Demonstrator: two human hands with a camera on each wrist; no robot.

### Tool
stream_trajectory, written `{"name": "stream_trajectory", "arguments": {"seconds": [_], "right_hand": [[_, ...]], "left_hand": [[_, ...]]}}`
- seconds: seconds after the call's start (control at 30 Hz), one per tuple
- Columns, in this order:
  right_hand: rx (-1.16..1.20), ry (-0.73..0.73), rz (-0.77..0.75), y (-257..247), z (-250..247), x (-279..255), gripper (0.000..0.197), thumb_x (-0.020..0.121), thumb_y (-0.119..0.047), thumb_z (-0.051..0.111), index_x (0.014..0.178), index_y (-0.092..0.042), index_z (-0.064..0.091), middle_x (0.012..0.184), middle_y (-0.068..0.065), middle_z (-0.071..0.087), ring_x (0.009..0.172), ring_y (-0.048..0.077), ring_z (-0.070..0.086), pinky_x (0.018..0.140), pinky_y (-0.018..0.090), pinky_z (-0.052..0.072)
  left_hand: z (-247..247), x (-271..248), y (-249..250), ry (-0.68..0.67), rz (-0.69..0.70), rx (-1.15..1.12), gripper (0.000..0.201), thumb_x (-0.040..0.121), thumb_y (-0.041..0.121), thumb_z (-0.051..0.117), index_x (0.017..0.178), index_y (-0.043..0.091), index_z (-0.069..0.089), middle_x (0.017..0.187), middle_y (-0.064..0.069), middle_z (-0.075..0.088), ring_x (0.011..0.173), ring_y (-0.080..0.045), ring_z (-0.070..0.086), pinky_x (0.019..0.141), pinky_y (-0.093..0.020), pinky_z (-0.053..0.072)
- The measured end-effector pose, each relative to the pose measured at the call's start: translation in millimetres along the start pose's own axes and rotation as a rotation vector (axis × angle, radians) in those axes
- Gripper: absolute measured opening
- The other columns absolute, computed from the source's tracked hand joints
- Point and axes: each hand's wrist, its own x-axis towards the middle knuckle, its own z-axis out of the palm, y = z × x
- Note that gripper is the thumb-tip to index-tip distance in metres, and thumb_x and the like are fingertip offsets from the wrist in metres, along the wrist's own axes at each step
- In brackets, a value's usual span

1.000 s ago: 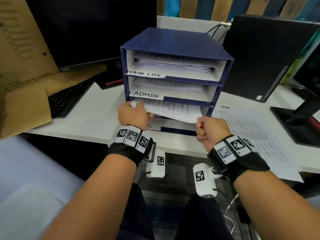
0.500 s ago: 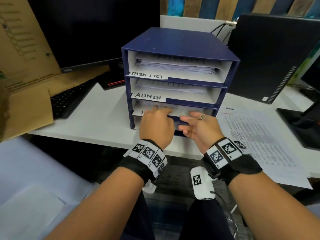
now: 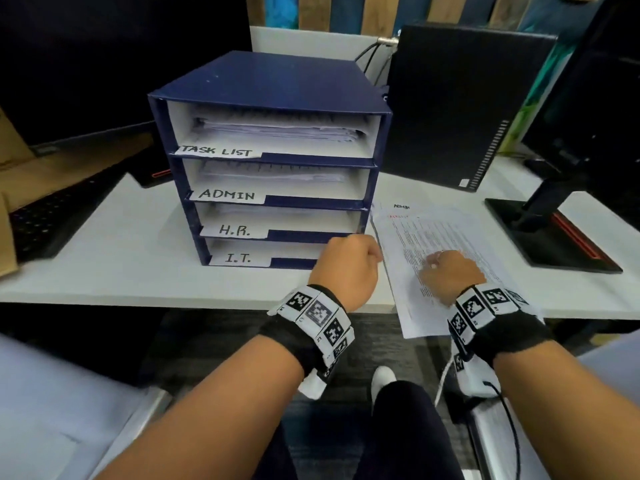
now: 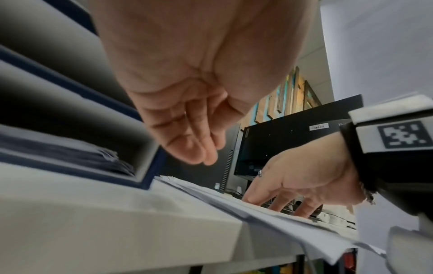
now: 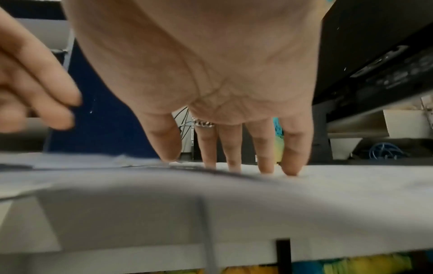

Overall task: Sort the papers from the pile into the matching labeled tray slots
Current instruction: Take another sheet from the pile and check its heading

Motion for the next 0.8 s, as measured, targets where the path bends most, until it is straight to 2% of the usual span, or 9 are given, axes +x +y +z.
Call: {"name": "stream_trajectory", "arguments": {"seconds": [0.1,0.17,0.27,0.4,0.5,0.63,0.7,0.77,0.8], "right_hand": [[-0.097,-0.022,0.068,17,-11,1,0.024,0.09,-0.03,0.058,0.103,-0.012,0.067,0.097,0.008,0.068,0.086,0.029,0.065,0.089,0.04,0.055],[-0.149,-0.014,0.099,24,-20,2,0.031,0.087,-0.04,0.063,0.111,-0.02,0.064,0.099,0.007,0.065,0.091,0.03,0.064,0.095,0.043,0.053],[-0.224,-0.112,0.047,30,-29,4,0.054,0.088,-0.048,0.066,0.133,-0.02,0.056,0.127,0.009,0.063,0.113,0.031,0.061,0.102,0.04,0.048],[-0.323,-0.14,-0.02,36,-37,8,0.066,0.085,-0.061,0.066,0.14,-0.025,0.053,0.144,0.002,0.054,0.126,0.025,0.055,0.105,0.034,0.044],[-0.324,-0.103,-0.044,46,-40,16,0.068,0.079,-0.067,0.069,0.136,-0.032,0.055,0.146,0.0,0.051,0.129,0.025,0.052,0.11,0.04,0.041],[-0.324,-0.007,0.011,70,-50,35,0.08,0.079,-0.063,0.071,0.144,-0.024,0.046,0.149,0.006,0.046,0.134,0.029,0.046,0.114,0.047,0.035],[-0.366,-0.022,0.101,82,-55,43,0.085,0.077,-0.062,0.073,0.142,-0.016,0.044,0.14,0.01,0.052,0.126,0.03,0.052,0.108,0.045,0.042],[-0.308,-0.036,0.164,91,-58,47,0.08,0.074,-0.056,0.08,0.13,-0.008,0.049,0.116,0.008,0.061,0.103,0.028,0.061,0.085,0.038,0.053],[-0.269,-0.01,0.187,94,-59,49,0.075,0.074,-0.05,0.084,0.124,-0.004,0.052,0.101,0.006,0.06,0.09,0.025,0.06,0.07,0.032,0.052]], "left_hand": [[27,9,12,-0.213,-0.075,0.003,0.036,0.098,0.015,0.045,0.132,0.011,0.057,0.124,-0.01,0.065,0.116,-0.027,0.058,0.102,-0.032,0.046],[41,16,21,-0.33,-0.133,0.056,0.047,0.1,0.019,0.043,0.145,0.006,0.038,0.139,-0.012,0.053,0.13,-0.03,0.046,0.111,-0.032,0.032],[55,29,33,-0.432,-0.22,0.108,0.053,0.102,0.026,0.039,0.148,0.004,0.025,0.149,-0.012,0.04,0.137,-0.035,0.03,0.112,-0.036,0.023],[71,48,39,-0.453,-0.276,0.128,0.06,0.101,0.027,0.039,0.154,0.011,0.015,0.154,-0.008,0.035,0.137,-0.033,0.029,0.106,-0.034,0.024],[81,65,36,-0.445,-0.344,0.118,0.067,0.097,0.034,0.048,0.153,0.015,0.015,0.153,-0.005,0.036,0.135,-0.033,0.036,0.115,-0.039,0.023],[92,79,23,-0.469,-0.42,0.16,0.098,0.087,0.039,0.062,0.156,0.022,-0.007,0.16,0.001,0.024,0.141,-0.033,0.032,0.117,-0.043,0.026],[96,82,17,-0.481,-0.399,0.209,0.1,0.089,0.033,0.064,0.156,0.023,-0.009,0.163,0.005,0.012,0.144,-0.03,0.028,0.118,-0.042,0.025],[97,82,15,-0.466,-0.377,0.264,0.1,0.089,0.033,0.066,0.156,0.022,-0.007,0.163,0.006,0.011,0.145,-0.028,0.027,0.118,-0.042,0.025],[98,81,16,-0.455,-0.373,0.275,0.1,0.089,0.035,0.067,0.157,0.022,-0.005,0.163,0.005,0.013,0.144,-0.029,0.027,0.118,-0.043,0.025]]}}
